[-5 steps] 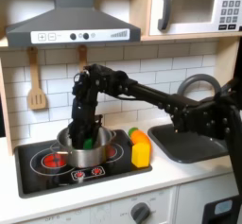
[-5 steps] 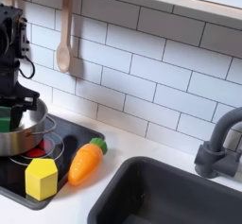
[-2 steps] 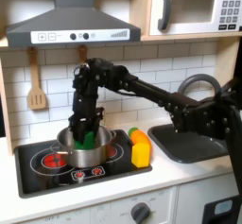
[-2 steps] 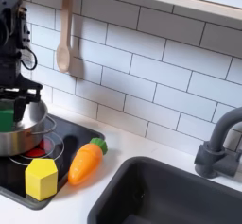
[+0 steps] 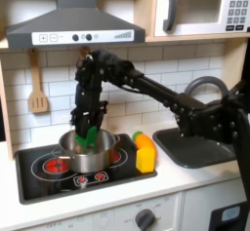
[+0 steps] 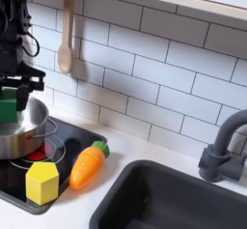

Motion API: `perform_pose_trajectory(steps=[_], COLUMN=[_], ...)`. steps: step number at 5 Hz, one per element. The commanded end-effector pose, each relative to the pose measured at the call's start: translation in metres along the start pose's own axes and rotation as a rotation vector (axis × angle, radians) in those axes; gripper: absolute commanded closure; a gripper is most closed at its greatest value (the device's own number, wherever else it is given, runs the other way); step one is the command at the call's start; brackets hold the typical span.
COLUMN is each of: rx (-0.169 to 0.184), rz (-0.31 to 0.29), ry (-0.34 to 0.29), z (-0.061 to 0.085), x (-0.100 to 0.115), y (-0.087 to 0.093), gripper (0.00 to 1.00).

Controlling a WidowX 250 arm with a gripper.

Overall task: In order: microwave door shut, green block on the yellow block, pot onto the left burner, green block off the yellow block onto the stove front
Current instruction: 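Take the green block out of the pot and put it on the yellow block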

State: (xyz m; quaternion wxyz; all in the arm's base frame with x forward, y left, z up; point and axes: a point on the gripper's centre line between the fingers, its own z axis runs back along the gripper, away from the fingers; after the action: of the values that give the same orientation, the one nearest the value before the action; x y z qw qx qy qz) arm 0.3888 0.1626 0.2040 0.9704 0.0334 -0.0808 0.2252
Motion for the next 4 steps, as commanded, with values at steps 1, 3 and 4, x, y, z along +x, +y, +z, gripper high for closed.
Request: perform_pose_trajectory(steps=[1, 3, 4], rx=[-0.011, -0.046, -0.060], rz=[-0.004, -0.049, -0.069], ry=[0.022, 0.059, 0.039], z=[0.010, 0.013, 0.028], x=[-0.007, -0.018, -0.024], y=[0.012, 0.013, 0.018], gripper=[1.00, 1.00, 1.00])
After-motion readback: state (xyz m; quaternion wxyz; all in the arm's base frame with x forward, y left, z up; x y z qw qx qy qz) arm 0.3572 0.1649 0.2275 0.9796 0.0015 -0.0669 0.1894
